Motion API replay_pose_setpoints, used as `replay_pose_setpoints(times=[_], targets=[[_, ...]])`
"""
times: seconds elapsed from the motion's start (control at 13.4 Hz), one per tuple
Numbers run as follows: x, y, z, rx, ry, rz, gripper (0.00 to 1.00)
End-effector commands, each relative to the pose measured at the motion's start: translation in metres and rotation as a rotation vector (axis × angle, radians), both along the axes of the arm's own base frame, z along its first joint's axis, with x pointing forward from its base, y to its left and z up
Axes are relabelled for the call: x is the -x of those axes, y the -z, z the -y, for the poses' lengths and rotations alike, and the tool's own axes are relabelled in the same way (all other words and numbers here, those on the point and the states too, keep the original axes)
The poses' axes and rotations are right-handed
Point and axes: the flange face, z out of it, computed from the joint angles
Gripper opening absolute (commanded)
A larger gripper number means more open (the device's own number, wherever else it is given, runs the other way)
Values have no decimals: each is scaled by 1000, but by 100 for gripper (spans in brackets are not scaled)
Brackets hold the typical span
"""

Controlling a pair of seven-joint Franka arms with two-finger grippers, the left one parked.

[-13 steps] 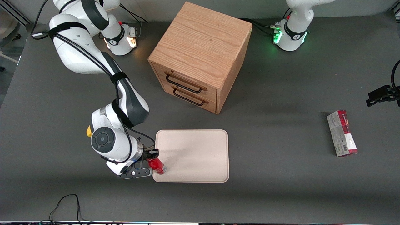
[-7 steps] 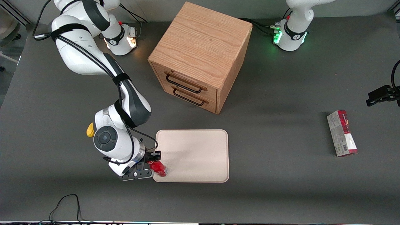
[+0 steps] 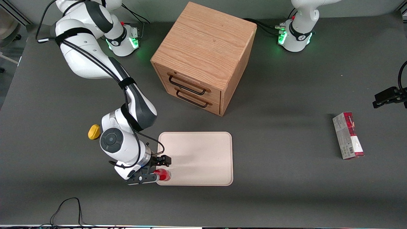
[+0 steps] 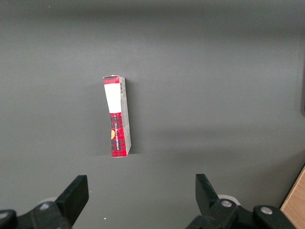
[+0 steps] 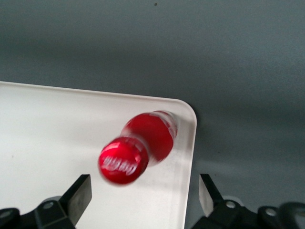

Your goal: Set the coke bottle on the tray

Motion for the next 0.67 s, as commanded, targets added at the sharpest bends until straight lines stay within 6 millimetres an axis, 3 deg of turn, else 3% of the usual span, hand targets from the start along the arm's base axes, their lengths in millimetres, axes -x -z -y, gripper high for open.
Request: replay_pose_setpoints(times=[0.0, 0.15, 0.3, 0.45, 0.6], targets=[[-3, -18, 9, 36, 24, 39, 100], [0, -53, 19, 95, 12, 46, 100], [10, -96, 43, 141, 35, 1, 100], [32, -151, 77, 183, 37, -27, 100], [68, -200, 135, 174, 49, -41, 100]])
